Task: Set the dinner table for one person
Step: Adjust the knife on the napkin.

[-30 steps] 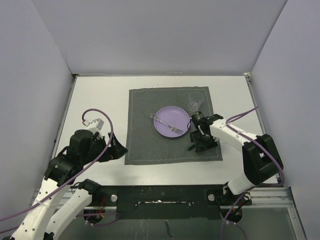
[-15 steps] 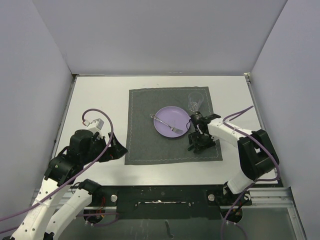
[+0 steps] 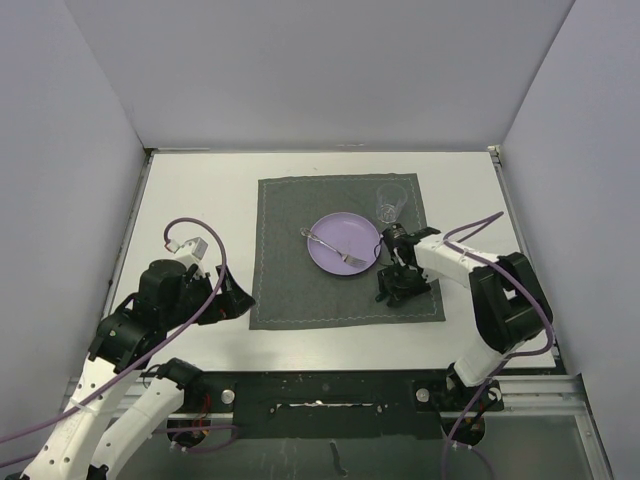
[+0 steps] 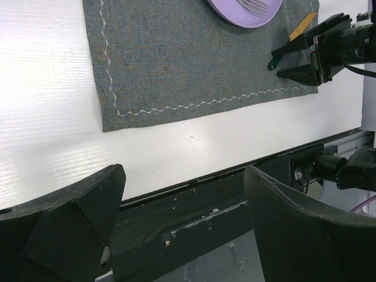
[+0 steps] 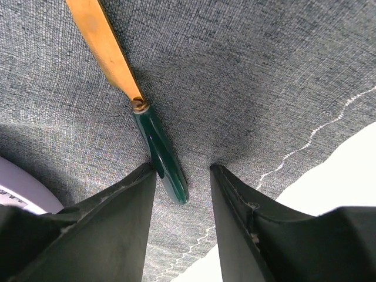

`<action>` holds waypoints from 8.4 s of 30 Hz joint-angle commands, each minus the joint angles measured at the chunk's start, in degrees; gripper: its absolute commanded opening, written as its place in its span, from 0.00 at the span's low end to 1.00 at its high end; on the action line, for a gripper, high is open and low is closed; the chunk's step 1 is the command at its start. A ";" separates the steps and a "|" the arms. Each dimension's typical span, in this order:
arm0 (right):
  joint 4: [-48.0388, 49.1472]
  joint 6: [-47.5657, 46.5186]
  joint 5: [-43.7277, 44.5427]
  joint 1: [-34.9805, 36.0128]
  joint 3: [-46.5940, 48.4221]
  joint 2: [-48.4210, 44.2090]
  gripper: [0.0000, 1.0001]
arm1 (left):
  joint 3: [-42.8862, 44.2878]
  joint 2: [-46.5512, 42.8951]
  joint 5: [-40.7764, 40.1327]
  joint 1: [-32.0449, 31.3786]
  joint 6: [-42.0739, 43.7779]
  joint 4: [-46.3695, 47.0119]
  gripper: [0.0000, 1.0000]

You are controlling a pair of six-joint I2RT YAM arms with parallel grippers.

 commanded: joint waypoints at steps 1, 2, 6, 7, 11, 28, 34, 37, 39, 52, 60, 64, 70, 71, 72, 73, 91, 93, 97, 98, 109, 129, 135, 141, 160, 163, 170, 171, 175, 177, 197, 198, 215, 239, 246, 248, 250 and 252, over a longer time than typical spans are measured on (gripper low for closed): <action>1.28 -0.73 -0.86 -0.45 0.45 1.10 0.42 | 2.26 -0.54 -0.31 0.16 -0.48 1.08 0.82; 1.38 -0.85 -0.95 -0.48 0.62 1.46 0.29 | 2.21 -0.45 -0.30 0.16 -0.52 1.10 0.82; 0.99 -1.45 -2.23 -0.72 1.49 2.90 0.00 | 2.11 -0.43 -0.19 0.16 -0.48 1.23 0.82; 0.46 -1.82 -2.14 -0.69 1.91 3.11 0.00 | 2.14 -0.38 -0.24 0.16 -0.47 1.26 0.82; -3.61 -2.49 0.66 0.30 4.67 2.54 0.00 | 1.93 -0.02 -0.06 0.16 -0.40 1.50 0.82; -15.02 -3.66 8.74 3.62 10.20 -5.72 0.00 | 2.96 -1.12 -0.95 0.16 -0.69 -0.09 0.81; -14.28 -5.26 8.41 3.69 8.91 -7.52 0.00 | 3.56 -1.90 -1.41 0.16 -0.80 -0.93 0.82; -12.93 -6.31 7.76 3.61 7.90 -7.27 0.01 | 3.62 -2.50 -1.51 0.16 -1.00 -1.25 0.81; -11.92 -6.84 7.05 3.52 7.18 -6.75 0.01 | 3.72 -2.75 -1.58 0.16 -1.16 -1.50 0.82; -9.02 -9.69 4.61 3.44 5.54 -1.07 0.07 | 3.87 -2.89 -1.52 0.16 -1.31 -1.60 0.82; -9.72 -11.56 4.78 3.38 9.19 1.50 0.11 | 3.59 -2.71 -1.34 0.16 -1.26 -1.40 0.82; -9.72 -12.23 4.51 3.47 10.61 2.91 0.12 | 3.59 -3.09 -1.25 0.16 -1.26 -1.57 0.82; -8.13 -13.77 4.21 3.51 11.22 3.93 0.38 | 3.51 -3.02 -0.95 0.16 -1.26 -1.51 0.82; -8.02 -13.91 4.27 3.47 11.28 3.98 0.40 | 3.44 -3.04 -0.83 0.16 -1.35 -1.44 0.82; -7.92 -14.11 4.21 3.49 11.35 4.13 0.43 | 3.38 -3.01 -0.80 0.16 -1.34 -1.38 0.82; -8.08 -14.38 4.17 3.39 11.68 4.38 0.47 | 3.37 -2.91 -0.78 0.16 -1.27 -1.37 0.82; -7.16 -15.14 3.38 3.41 15.56 9.26 0.43 | 3.71 -3.16 -0.80 0.16 -1.31 -1.66 0.82; -6.89 -15.23 3.25 3.46 16.08 10.08 0.41 | 3.87 -3.12 -0.80 0.16 -1.19 -1.77 0.82; -6.48 -15.38 2.70 3.32 16.47 11.75 0.39 | 3.85 -3.11 -0.82 0.10 -1.18 -1.84 0.82; -6.28 -15.34 2.60 3.30 16.33 11.92 0.39 | 3.84 -3.01 -0.82 0.08 -1.20 -1.80 0.82; -5.71 -15.32 2.55 3.27 15.30 11.03 0.00 | 3.76 -2.54 -0.81 0.08 -1.09 -1.63 0.82; -17.47 -21.37 11.22 13.28 21.42 0.54 0.00 | 3.80 -2.98 -1.97 0.16 -2.15 -2.35 0.81; -24.67 -36.10 18.03 19.03 21.38 -5.96 0.00 | 5.45 -3.91 -2.88 0.16 -2.71 -3.37 0.81; -36.64 -55.82 19.79 20.78 22.49 -8.85 0.00 | 5.60 -3.33 -2.73 0.16 -2.59 -2.24 0.81; -6.44 -84.54 -4.85 -3.88 11.39 -8.44 0.00 | 3.61 0.27 -1.47 0.16 -2.26 1.34 0.80; -2.90 -82.36 -7.12 -3.64 7.64 -7.84 0.00 | 2.61 0.19 -1.38 0.16 -2.49 1.85 0.80; 2.61 -80.67 -8.90 -3.31 3.13 -7.15 0.00 | 2.02 0.41 -1.14 0.16 -2.50 1.72 0.80; 2.88 -80.53 -8.93 -3.35 2.98 -6.46 0.00 | 1.98 0.33 -1.22 0.16 -2.54 1.62 0.80; 6.18 -79.39 -9.45 -4.08 1.63 -4.06 0.00 | 1.72 -0.28 -1.17 0.16 -2.92 1.35 0.79; 7.25 -79.24 -9.80 -4.60 1.42 -2.78 0.00 | 1.80 -0.55 -1.33 0.16 -2.85 0.85 0.79; 10.17 -80.40 -10.11 -8.55 2.59 1.08 0.00 | 1.22 0.53 -1.83 0.16 -2.41 0.80 0.79; 10.44 -80.26 -10.15 -8.62 2.59 1.38 0.00 | 1.20 0.47 -1.85 0.16 -2.41 0.85 0.79; 12.12 -80.19 -10.77 -8.54 1.61 4.31 0.09 | 1.39 1.15 -1.87 0.16 -2.23 0.67 0.79; 1.23 -78.00 -12.38 -1.93 10.42 -18.08 0.99 | -12.43 1.97 1.06 -0.01 -16.35 16.11 0.75; 3.64 -85.43 -15.84 2.03 15.62 -14.41 0.89 | -18.69 2.77 -3.57 -0.28 -28.23 22.81 0.62; 3.40 -88.17 -15.41 2.94 17.47 -11.17 0.84 | -20.25 2.17 -5.89 -1.11 -31.45 25.28 0.61; 1.50 -89.43 -13.25 3.96 19.93 -7.84 0.81 | -21.00 1.77 -9.07 -2.52 -34.19 27.31 0.61; -0.09 -89.70 -10.75 5.21 21.52 -5.86 0.80 | -20.79 2.50 -12.56 -4.54 -36.91 27.61 0.61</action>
